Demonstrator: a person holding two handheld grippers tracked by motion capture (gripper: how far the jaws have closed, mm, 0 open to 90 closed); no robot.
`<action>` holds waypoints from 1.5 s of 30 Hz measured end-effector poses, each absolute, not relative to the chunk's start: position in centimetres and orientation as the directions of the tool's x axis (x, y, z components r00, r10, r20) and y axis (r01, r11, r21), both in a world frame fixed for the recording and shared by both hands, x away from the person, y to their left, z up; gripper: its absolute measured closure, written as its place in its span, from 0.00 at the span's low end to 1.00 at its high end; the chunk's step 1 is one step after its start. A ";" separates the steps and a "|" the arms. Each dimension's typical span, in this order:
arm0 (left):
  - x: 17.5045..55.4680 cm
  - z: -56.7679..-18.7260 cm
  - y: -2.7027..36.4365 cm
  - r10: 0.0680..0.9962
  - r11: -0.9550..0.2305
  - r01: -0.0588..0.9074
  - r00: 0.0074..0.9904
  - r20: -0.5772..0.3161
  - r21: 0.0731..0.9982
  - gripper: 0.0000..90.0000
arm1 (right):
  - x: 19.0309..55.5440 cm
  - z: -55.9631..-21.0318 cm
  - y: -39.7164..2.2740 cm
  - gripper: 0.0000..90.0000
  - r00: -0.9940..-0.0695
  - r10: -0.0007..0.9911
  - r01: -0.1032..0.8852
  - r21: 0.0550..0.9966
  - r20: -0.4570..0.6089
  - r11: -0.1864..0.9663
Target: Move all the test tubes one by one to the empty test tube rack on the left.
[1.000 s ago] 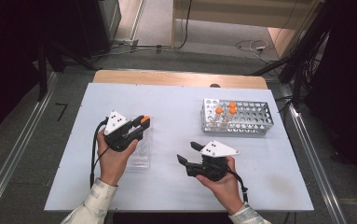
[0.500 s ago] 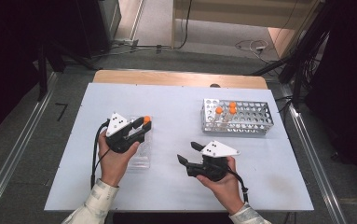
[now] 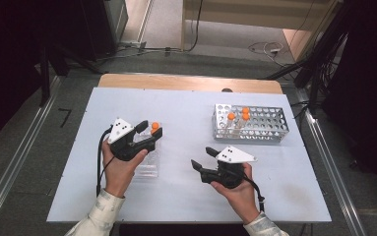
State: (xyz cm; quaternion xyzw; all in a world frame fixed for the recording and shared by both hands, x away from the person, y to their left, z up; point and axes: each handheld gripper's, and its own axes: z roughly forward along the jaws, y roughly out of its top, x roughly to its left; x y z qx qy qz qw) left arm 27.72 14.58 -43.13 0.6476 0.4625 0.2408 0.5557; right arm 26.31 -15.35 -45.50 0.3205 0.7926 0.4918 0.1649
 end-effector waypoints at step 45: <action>27.3 -42.2 14.7 0.870 0.053 0.340 0.445 -0.210 0.939 0.25 | 33.2 -45.5 -23.2 0.40 -0.445 0.895 0.410 0.891 0.011 0.193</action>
